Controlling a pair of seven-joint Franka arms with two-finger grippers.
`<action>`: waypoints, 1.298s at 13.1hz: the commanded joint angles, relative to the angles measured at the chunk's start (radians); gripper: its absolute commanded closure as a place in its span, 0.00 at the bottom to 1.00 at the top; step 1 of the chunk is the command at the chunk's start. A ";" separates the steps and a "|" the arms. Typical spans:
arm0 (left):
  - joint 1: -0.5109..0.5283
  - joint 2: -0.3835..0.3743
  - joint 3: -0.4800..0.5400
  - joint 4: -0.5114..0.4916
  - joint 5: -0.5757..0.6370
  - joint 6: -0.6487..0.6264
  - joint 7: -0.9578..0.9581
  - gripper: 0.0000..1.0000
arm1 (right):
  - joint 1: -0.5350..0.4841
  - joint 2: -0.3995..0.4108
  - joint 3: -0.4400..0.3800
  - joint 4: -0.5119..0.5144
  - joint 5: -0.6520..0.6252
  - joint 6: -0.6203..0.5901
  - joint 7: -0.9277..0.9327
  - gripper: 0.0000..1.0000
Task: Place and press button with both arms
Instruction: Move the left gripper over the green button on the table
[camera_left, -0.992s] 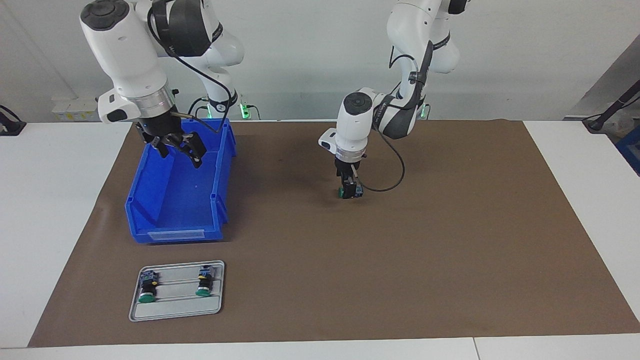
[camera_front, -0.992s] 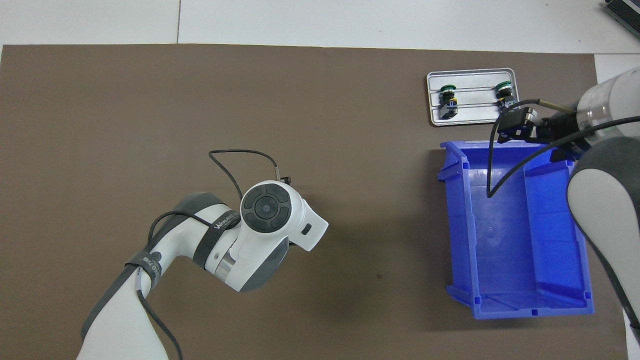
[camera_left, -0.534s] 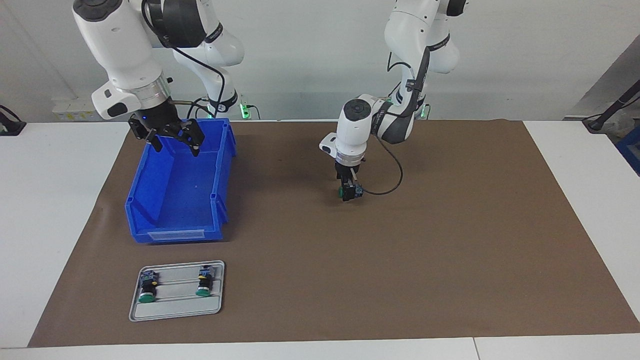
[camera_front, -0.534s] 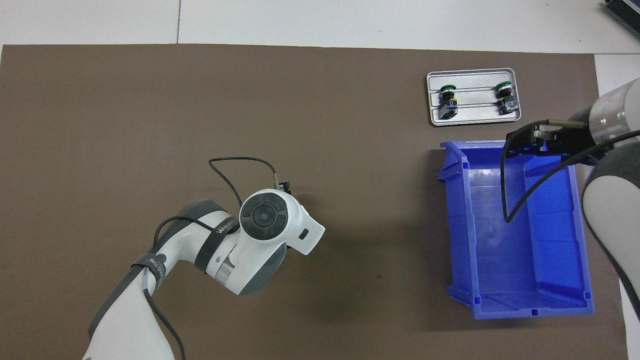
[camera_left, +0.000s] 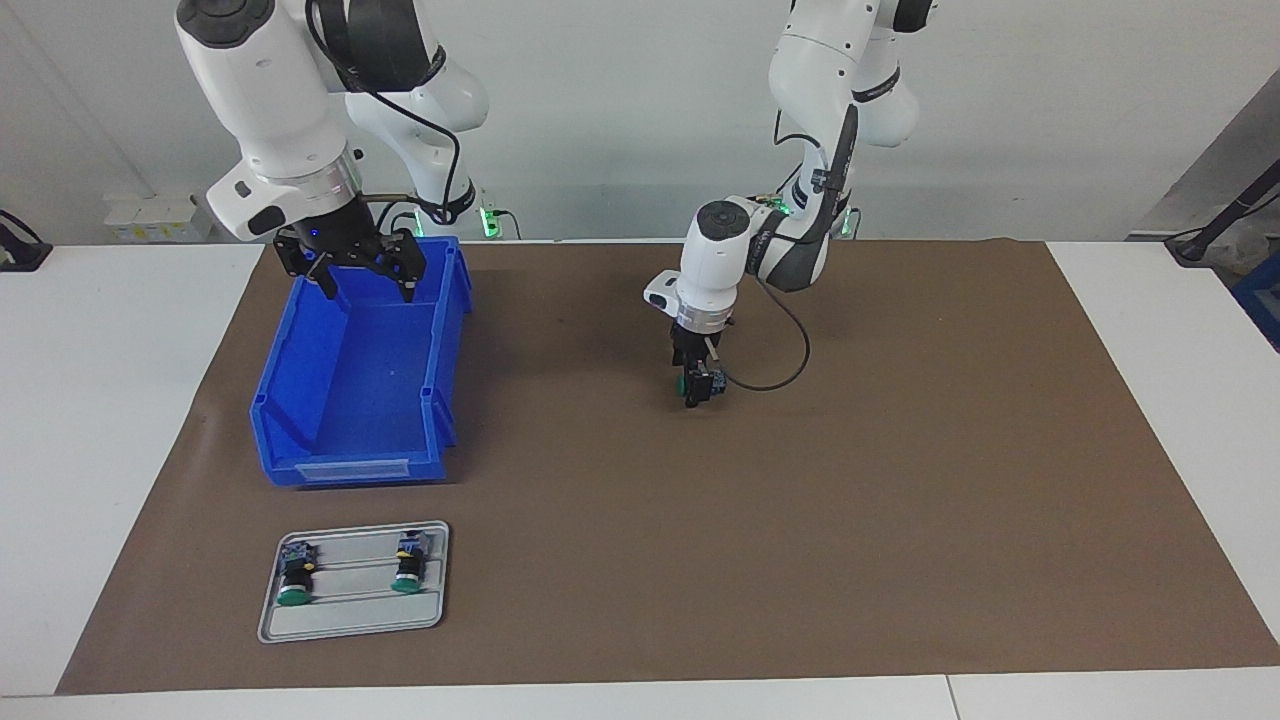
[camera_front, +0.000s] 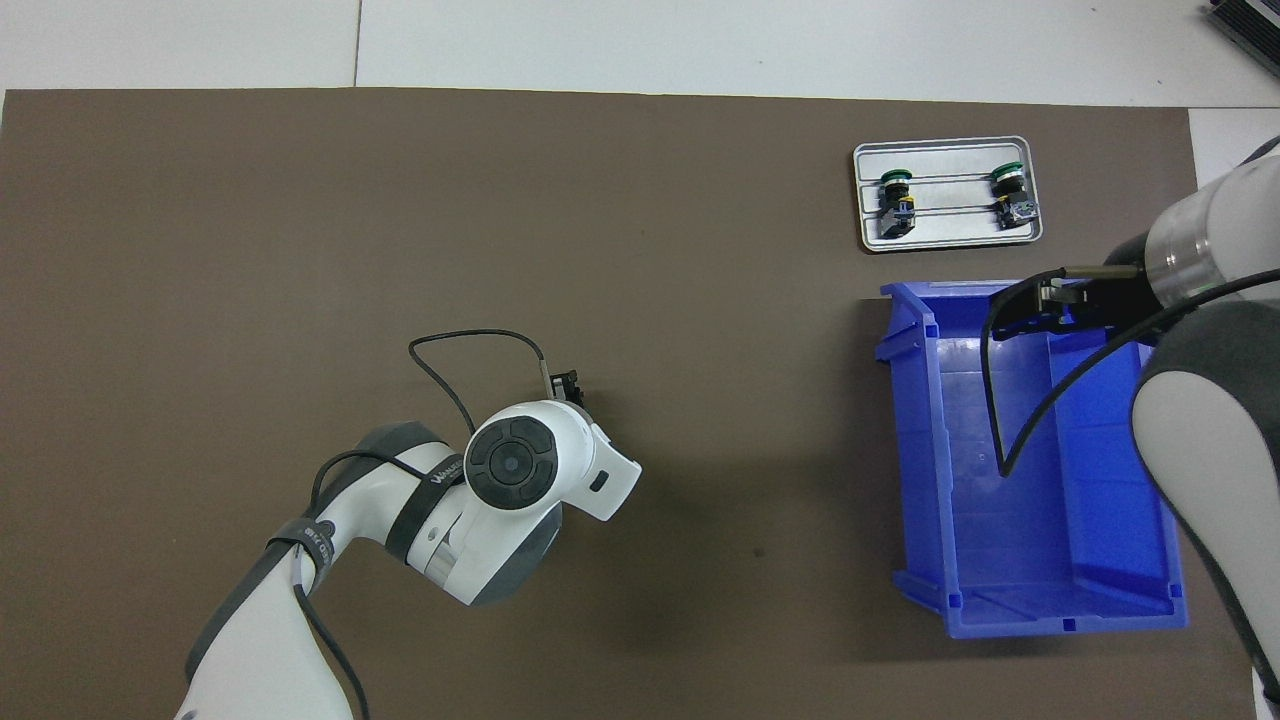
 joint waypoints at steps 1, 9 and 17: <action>-0.016 -0.013 0.013 -0.026 -0.006 0.020 -0.018 0.12 | -0.005 -0.035 0.002 -0.031 -0.014 -0.008 -0.024 0.00; -0.005 -0.013 0.016 -0.026 -0.006 0.016 -0.017 0.44 | -0.008 -0.060 0.002 -0.080 -0.005 0.026 0.034 0.00; 0.029 -0.006 0.016 0.009 -0.007 0.030 -0.057 0.96 | -0.012 -0.066 0.002 -0.089 0.006 0.080 0.079 0.00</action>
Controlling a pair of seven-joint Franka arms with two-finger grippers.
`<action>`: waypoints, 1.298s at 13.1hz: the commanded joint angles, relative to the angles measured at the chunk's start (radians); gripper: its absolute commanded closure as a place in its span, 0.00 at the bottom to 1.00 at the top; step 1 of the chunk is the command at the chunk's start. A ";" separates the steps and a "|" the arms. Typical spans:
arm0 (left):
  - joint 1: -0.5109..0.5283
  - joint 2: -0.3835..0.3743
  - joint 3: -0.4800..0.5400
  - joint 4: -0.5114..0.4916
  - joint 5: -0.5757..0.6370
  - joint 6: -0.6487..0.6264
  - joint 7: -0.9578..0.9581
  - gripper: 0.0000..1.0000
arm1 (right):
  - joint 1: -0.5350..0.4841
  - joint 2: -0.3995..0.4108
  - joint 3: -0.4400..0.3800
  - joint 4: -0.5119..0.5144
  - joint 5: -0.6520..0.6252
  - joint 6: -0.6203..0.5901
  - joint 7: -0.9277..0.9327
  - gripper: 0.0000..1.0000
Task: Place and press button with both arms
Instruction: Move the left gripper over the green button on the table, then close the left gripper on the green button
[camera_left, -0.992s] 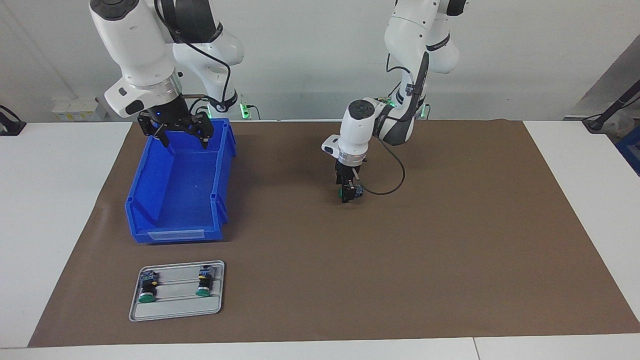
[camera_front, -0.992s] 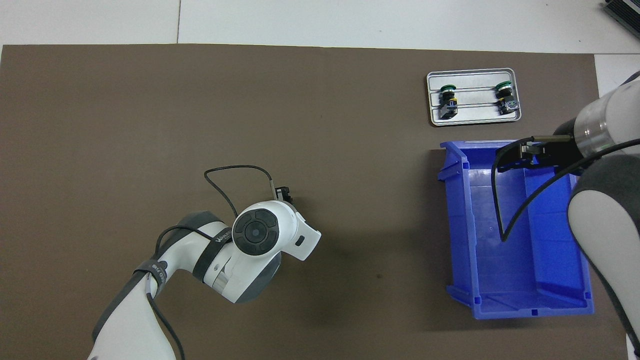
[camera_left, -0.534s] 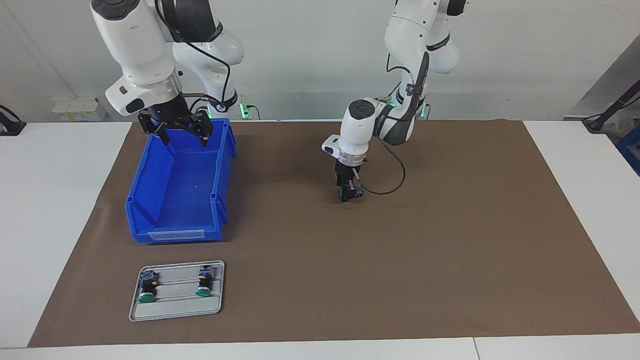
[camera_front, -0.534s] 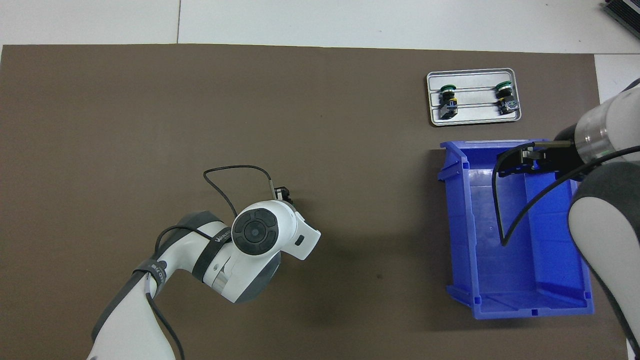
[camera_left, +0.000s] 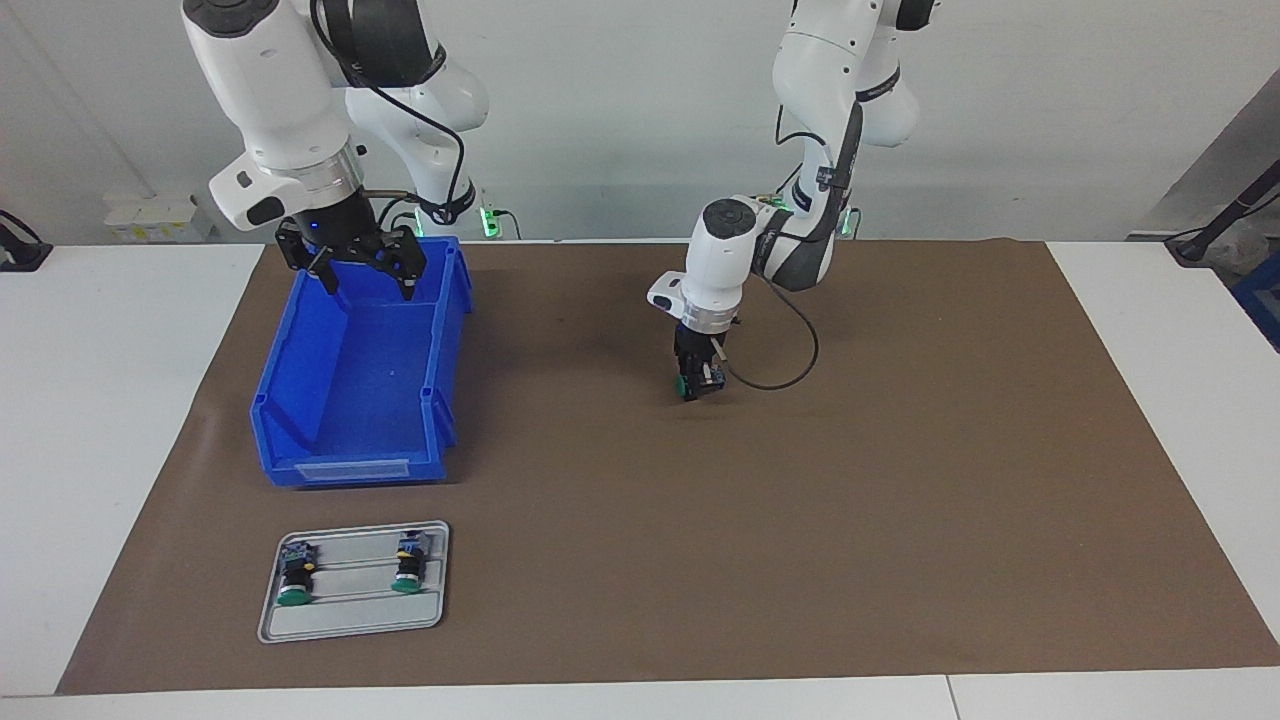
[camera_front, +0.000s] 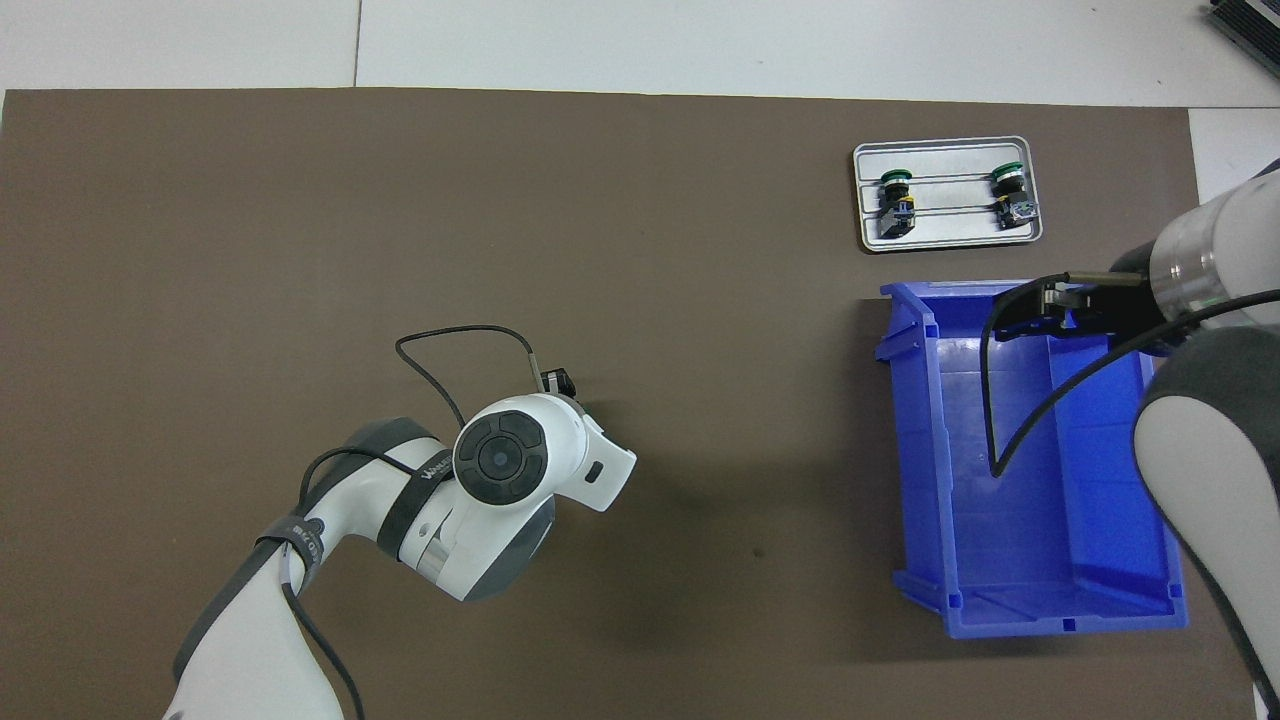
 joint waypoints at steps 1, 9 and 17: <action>0.031 0.000 0.003 0.023 -0.008 0.017 -0.019 0.97 | -0.011 -0.030 0.006 -0.039 0.006 0.027 0.016 0.00; 0.152 -0.060 -0.003 0.110 -0.271 0.025 -0.048 1.00 | -0.009 -0.021 0.005 -0.022 0.006 0.019 0.007 0.00; 0.182 -0.100 -0.001 0.063 -0.948 0.062 0.471 0.95 | -0.017 -0.022 0.005 -0.022 0.006 0.019 0.007 0.00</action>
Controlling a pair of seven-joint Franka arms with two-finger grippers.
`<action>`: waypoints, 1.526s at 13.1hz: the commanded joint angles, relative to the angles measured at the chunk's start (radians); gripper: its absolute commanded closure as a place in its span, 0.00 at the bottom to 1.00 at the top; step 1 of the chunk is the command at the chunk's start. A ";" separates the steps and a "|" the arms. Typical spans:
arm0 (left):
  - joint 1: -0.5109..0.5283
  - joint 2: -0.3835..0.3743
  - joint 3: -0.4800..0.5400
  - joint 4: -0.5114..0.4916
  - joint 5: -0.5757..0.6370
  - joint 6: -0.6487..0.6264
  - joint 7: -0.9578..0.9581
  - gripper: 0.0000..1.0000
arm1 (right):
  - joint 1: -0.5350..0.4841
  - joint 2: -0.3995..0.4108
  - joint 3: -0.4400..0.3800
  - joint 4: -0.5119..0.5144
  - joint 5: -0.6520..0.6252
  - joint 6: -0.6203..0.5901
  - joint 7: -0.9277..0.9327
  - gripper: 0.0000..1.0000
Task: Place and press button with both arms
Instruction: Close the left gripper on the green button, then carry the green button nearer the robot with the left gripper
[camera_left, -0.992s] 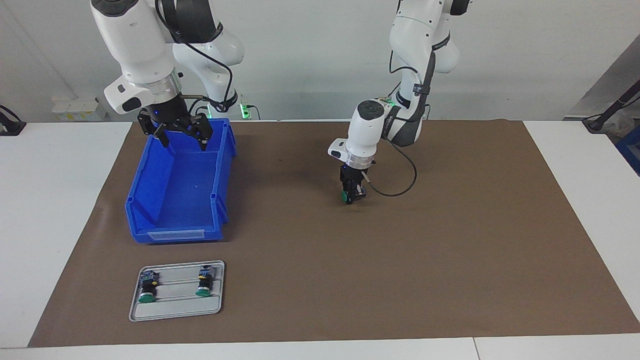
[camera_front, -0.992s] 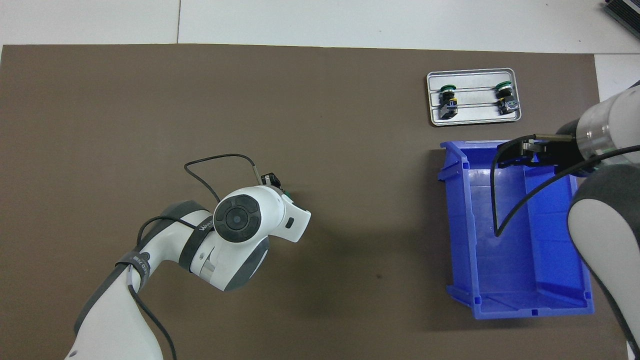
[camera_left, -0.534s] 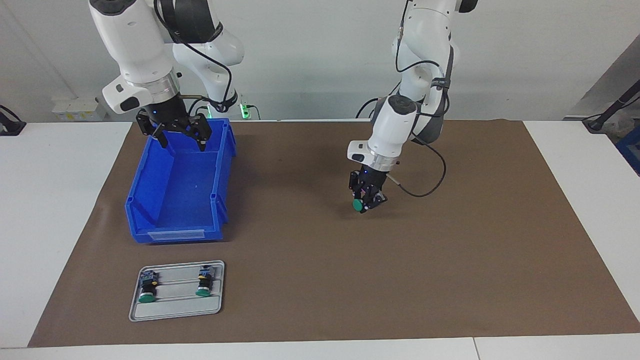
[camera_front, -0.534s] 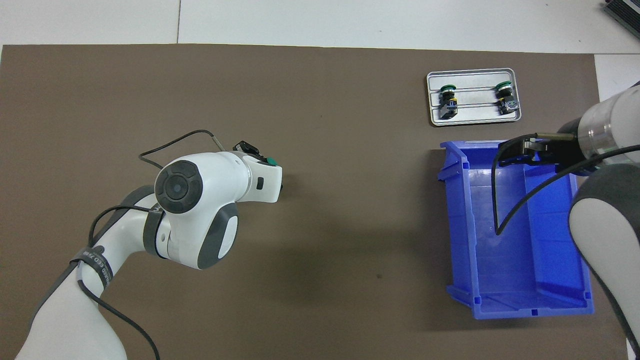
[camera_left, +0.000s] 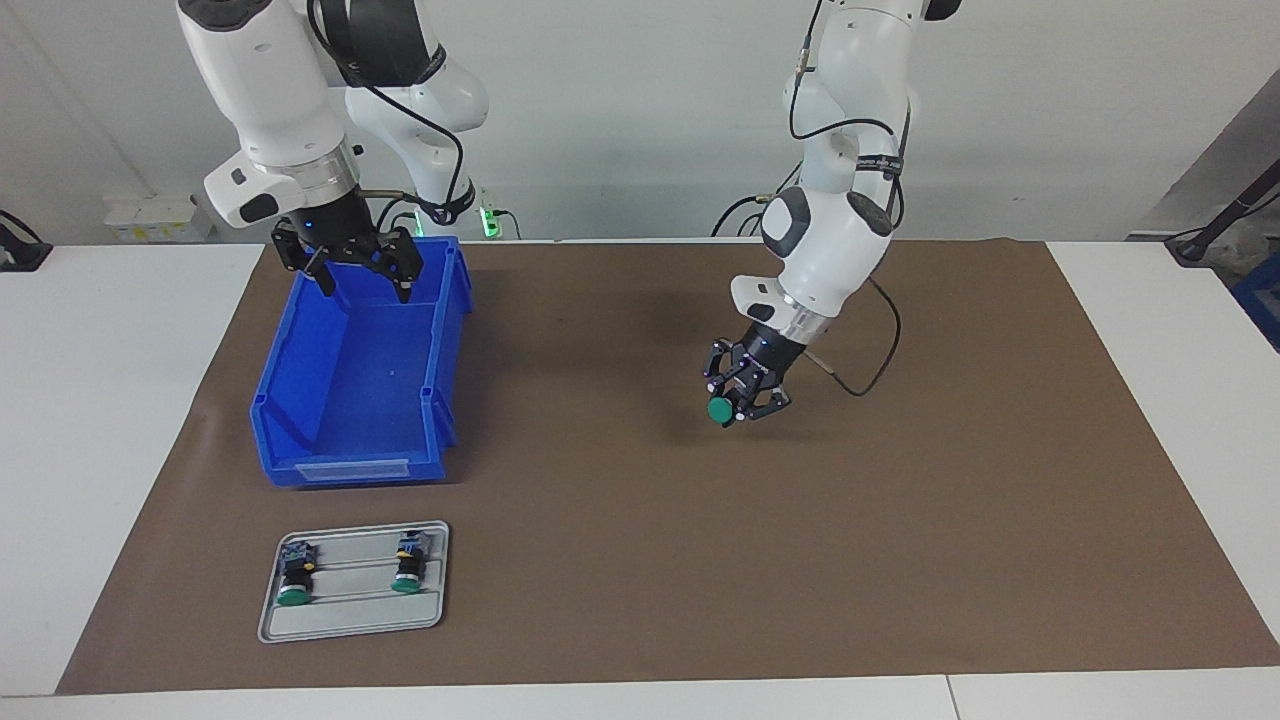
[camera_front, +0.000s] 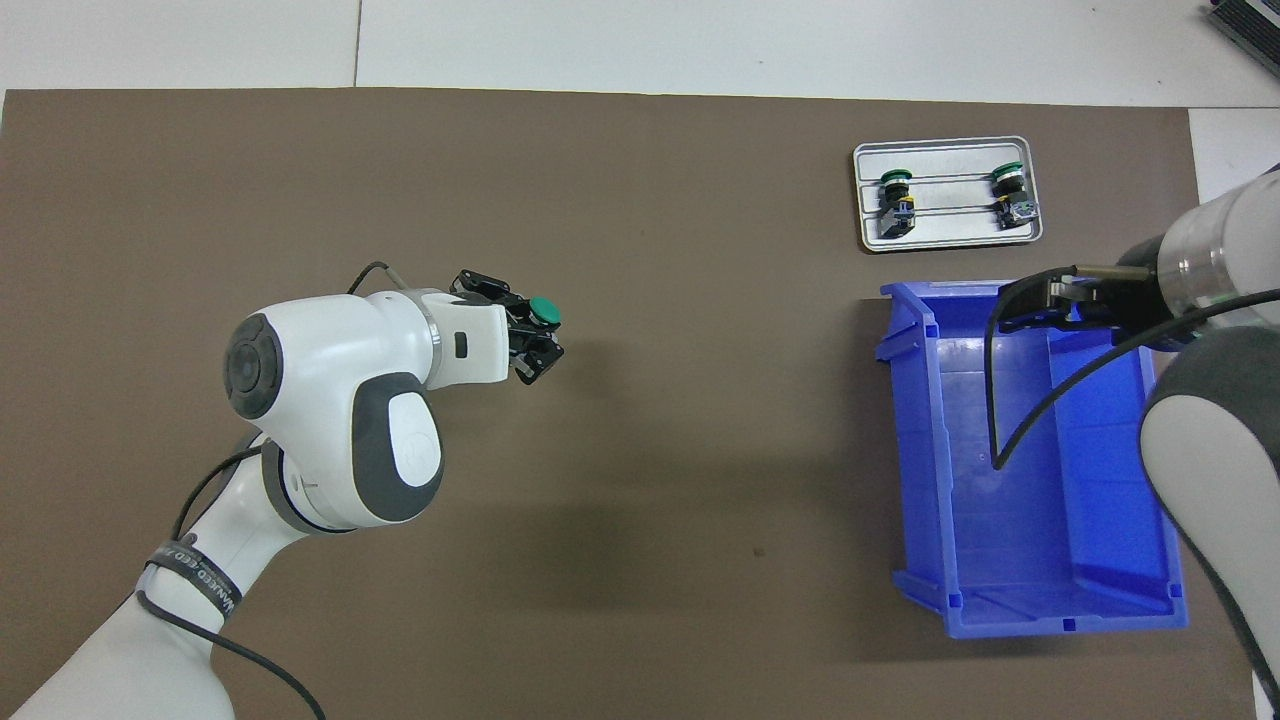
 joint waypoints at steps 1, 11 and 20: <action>0.012 -0.046 -0.008 -0.058 -0.225 0.021 0.198 0.94 | -0.011 -0.021 0.006 -0.021 0.006 0.005 0.005 0.00; -0.034 -0.060 -0.011 -0.105 -0.683 0.142 0.507 0.90 | -0.007 -0.021 0.006 -0.021 0.006 0.008 0.003 0.00; -0.019 -0.085 -0.008 -0.108 -1.143 0.097 0.867 0.84 | -0.015 -0.018 0.000 -0.021 0.006 0.017 -0.042 0.00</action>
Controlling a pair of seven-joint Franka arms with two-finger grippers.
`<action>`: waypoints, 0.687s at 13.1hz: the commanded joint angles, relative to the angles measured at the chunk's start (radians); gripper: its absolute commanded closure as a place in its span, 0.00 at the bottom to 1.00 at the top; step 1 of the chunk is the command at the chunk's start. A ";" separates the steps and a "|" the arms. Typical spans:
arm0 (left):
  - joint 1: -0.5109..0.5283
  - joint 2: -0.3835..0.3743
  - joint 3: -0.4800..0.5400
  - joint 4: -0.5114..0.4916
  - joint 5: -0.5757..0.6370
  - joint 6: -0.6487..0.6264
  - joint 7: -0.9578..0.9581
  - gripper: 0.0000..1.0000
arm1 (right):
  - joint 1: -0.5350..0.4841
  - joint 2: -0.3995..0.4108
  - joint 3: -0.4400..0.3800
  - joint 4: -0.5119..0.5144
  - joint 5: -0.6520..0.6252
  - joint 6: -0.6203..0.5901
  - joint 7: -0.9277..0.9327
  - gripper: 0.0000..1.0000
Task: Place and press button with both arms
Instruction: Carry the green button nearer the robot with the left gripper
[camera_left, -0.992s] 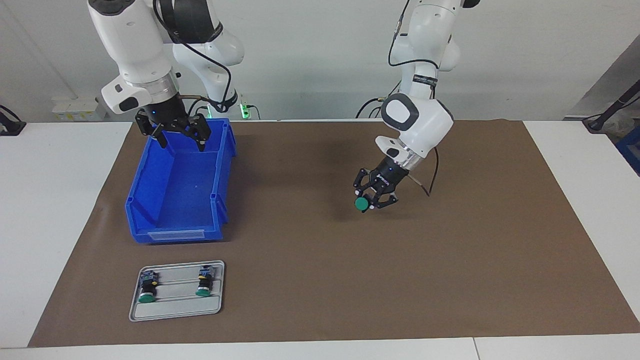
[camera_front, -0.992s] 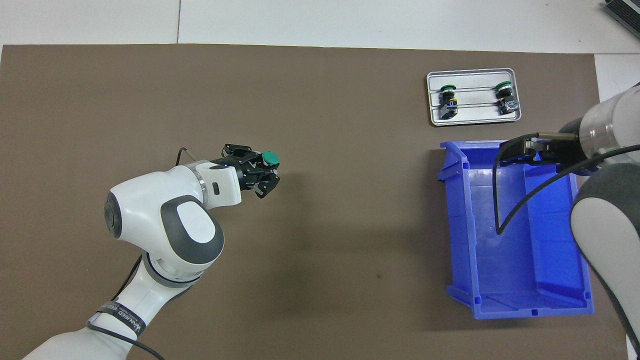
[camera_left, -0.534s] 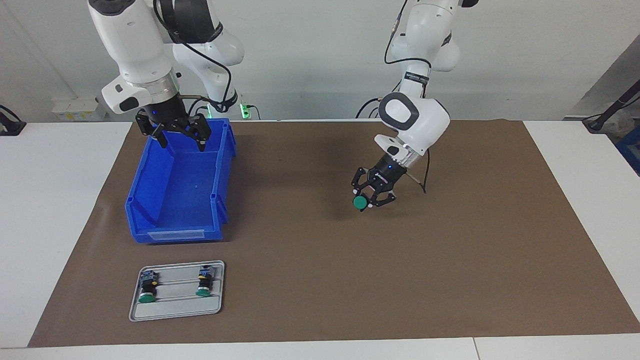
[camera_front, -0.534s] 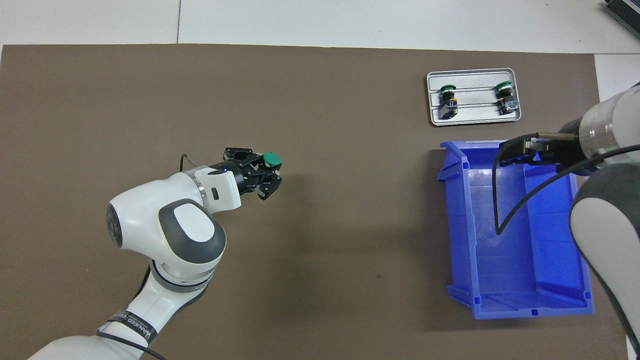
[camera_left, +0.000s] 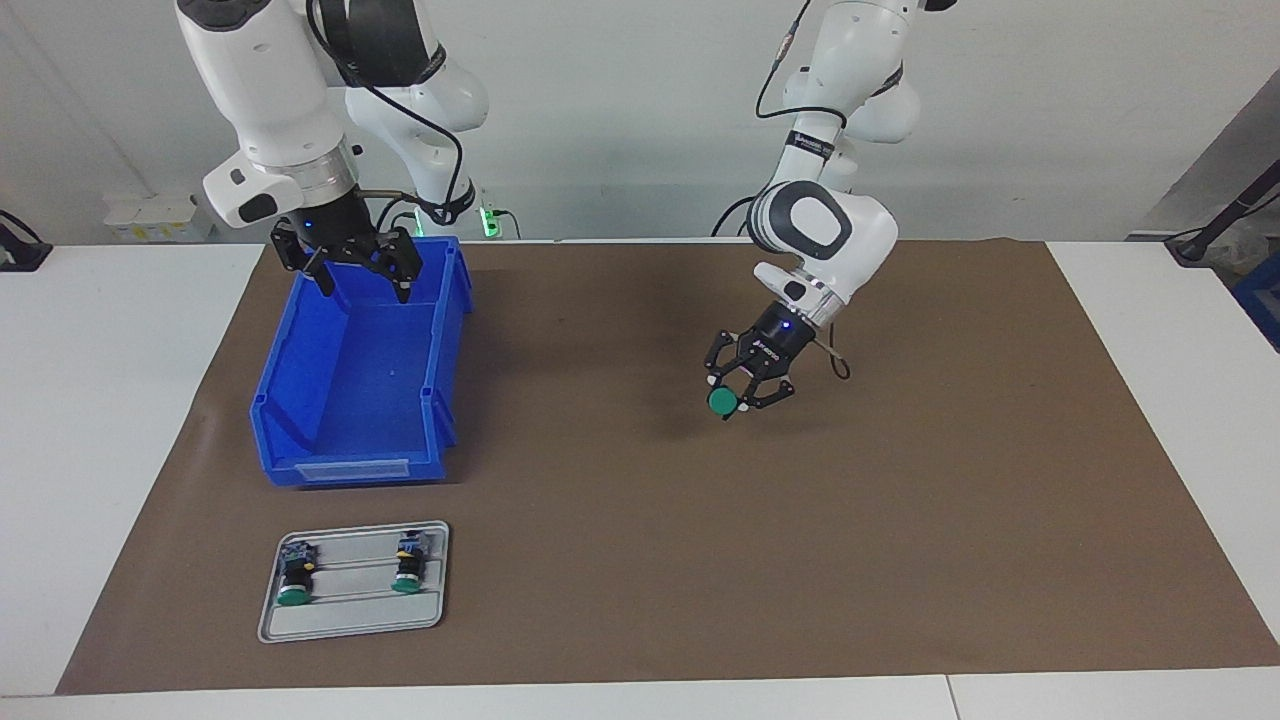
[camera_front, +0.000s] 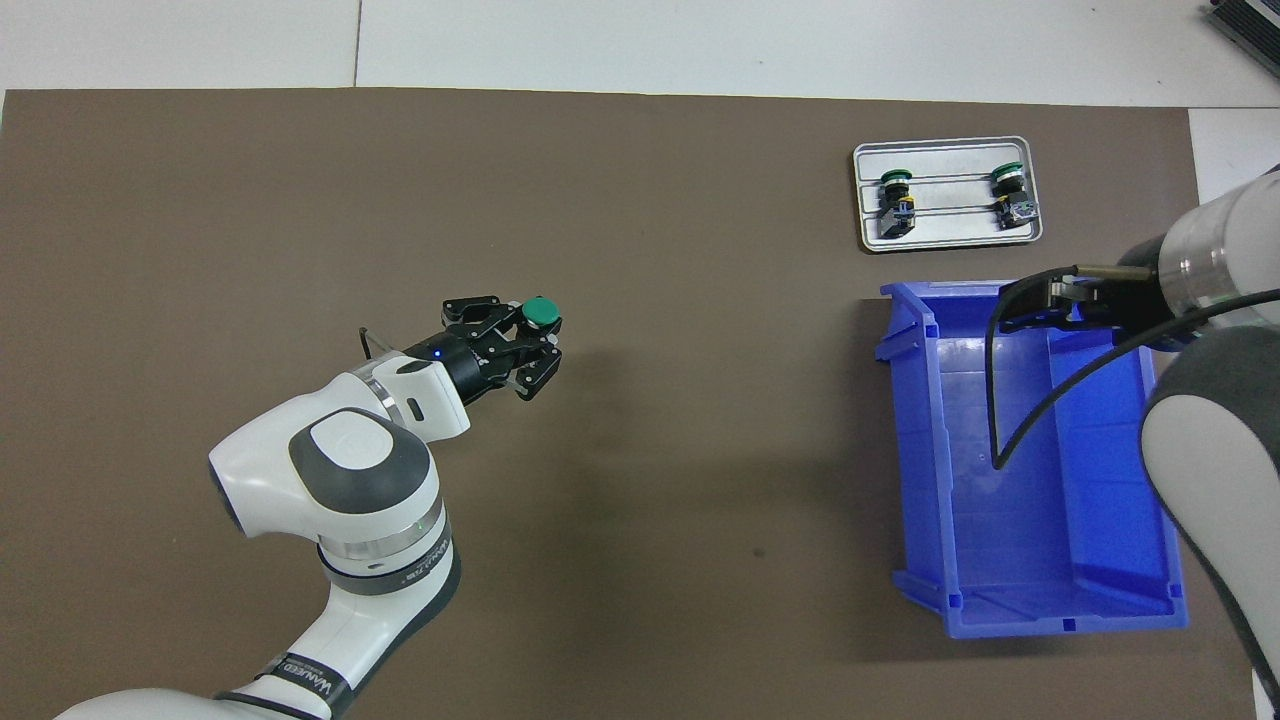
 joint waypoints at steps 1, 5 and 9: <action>0.001 -0.037 0.008 -0.027 -0.092 -0.024 0.077 0.84 | -0.016 -0.018 0.001 -0.018 0.006 0.019 -0.057 0.00; 0.014 -0.033 0.008 -0.036 -0.113 -0.025 0.129 0.85 | 0.006 -0.018 -0.053 -0.002 0.006 0.005 -0.106 0.00; 0.058 -0.017 0.010 -0.042 -0.123 -0.074 0.190 0.84 | 0.029 -0.014 -0.085 0.011 0.006 -0.018 -0.126 0.00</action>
